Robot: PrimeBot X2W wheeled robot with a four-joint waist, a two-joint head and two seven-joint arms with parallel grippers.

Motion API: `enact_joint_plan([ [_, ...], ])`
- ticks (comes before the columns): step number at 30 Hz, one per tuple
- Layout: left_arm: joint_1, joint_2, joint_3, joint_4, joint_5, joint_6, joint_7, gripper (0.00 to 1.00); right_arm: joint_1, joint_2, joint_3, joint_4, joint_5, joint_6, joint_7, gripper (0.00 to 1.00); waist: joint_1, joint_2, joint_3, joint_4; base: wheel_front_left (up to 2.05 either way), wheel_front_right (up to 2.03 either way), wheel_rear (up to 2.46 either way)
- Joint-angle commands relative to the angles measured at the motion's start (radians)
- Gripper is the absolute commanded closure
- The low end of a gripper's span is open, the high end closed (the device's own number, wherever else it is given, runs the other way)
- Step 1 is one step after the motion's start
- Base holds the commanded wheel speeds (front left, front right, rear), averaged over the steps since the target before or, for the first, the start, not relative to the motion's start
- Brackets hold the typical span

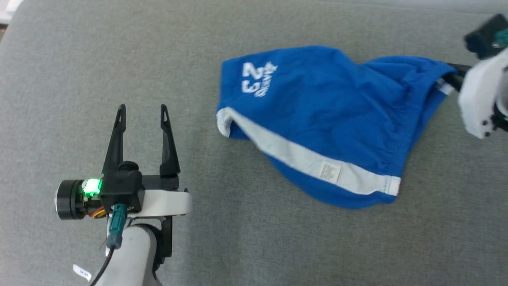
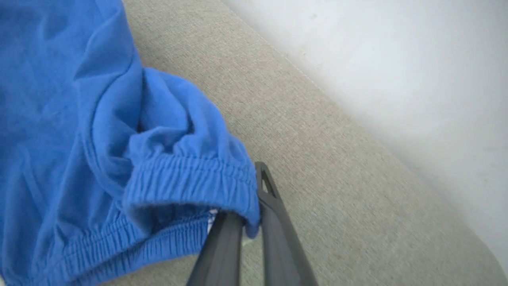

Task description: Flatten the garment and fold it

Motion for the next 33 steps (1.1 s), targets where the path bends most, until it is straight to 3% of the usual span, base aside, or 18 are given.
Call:
enact_joint_plan([
  [1,0.012,-0.004,0.008,-0.003,0.010,-0.009,-0.005,0.00,0.023,-0.021,0.002,0.004,0.023,-0.001,-0.010,1.00,0.0000,0.0000,-0.018,-0.019,0.00,0.00,0.00],
  [7,0.010,-0.002,0.012,-0.001,0.017,-0.021,-0.005,0.00,0.136,-0.057,0.003,0.076,0.077,-0.001,0.028,1.00,0.0000,0.0000,-0.013,-0.017,0.00,0.00,0.00],
  [12,0.001,0.010,0.014,0.018,0.024,-0.032,-0.005,0.00,0.207,-0.016,0.003,0.155,0.092,-0.001,0.019,1.00,0.0000,0.0000,-0.021,-0.024,0.00,0.00,0.00],
  [13,0.000,0.014,0.015,0.023,0.024,-0.034,-0.005,0.00,0.212,-0.003,0.000,0.163,0.096,-0.001,-0.002,0.80,0.0000,0.0000,-0.027,-0.029,0.00,0.00,0.00],
  [14,0.000,0.014,0.015,0.023,0.024,-0.034,-0.005,0.00,0.212,-0.003,0.000,0.163,0.096,-0.001,-0.002,0.80,0.0000,0.0000,-0.027,-0.029,0.00,0.00,0.00],
  [15,-0.002,0.019,0.017,0.028,0.025,-0.037,-0.005,0.00,0.215,0.008,-0.004,0.170,0.098,-0.001,-0.028,0.45,0.0000,0.0000,-0.035,-0.034,0.00,0.00,0.00],
  [16,-0.005,0.025,0.018,0.033,0.025,-0.042,-0.005,0.00,0.217,0.016,-0.008,0.175,0.097,-0.001,-0.056,0.00,0.0000,0.0000,-0.045,-0.039,0.00,0.00,0.00],
  [20,-0.028,0.061,0.025,0.060,0.023,-0.072,-0.005,0.00,0.214,0.024,-0.021,0.178,0.054,-0.001,-0.196,0.00,0.0000,0.0000,-0.089,-0.062,0.00,0.00,0.00],
  [24,-0.078,0.107,0.028,0.119,0.008,-0.134,-0.005,0.00,0.214,0.009,-0.046,0.163,-0.004,-0.001,-0.320,0.00,0.0000,0.0000,-0.124,-0.092,0.00,0.00,0.00],
  [28,-0.158,0.158,0.021,0.230,-0.016,-0.224,-0.003,0.00,0.227,0.013,-0.121,0.131,-0.047,-0.001,-0.404,0.00,0.0000,0.0000,-0.146,-0.130,0.00,0.00,0.00],
  [33,-0.307,0.204,-0.002,0.349,-0.049,-0.337,0.063,0.00,0.284,0.056,-0.283,0.075,-0.122,-0.001,-0.426,0.00,0.0000,0.0000,-0.157,-0.173,0.00,0.00,0.00],
])
